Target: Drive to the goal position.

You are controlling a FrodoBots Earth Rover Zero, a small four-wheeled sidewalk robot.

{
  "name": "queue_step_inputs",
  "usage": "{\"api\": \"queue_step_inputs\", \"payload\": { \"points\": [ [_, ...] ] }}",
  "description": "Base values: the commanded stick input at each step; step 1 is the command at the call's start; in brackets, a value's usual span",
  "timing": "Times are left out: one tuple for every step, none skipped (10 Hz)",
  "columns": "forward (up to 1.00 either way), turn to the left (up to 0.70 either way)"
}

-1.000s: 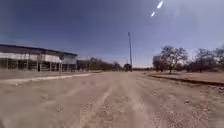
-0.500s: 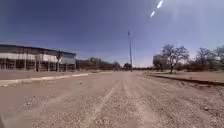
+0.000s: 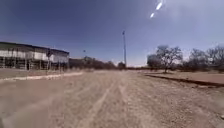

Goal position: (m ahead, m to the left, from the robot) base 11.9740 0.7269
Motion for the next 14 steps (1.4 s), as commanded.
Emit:
{"api": "queue_step_inputs", "payload": {
  "points": [
    [1.00, 0.00],
    [1.00, 0.00],
    [1.00, 0.00],
    [1.00, 0.00],
    [1.00, 0.00],
    [1.00, 0.00],
    [1.00, 0.00],
    [1.00, 0.00],
    [1.00, 0.00],
    [1.00, 0.00],
    [1.00, 0.00],
    [1.00, 0.00],
    [1.00, 0.00],
    [1.00, 0.27]
  ]
}}
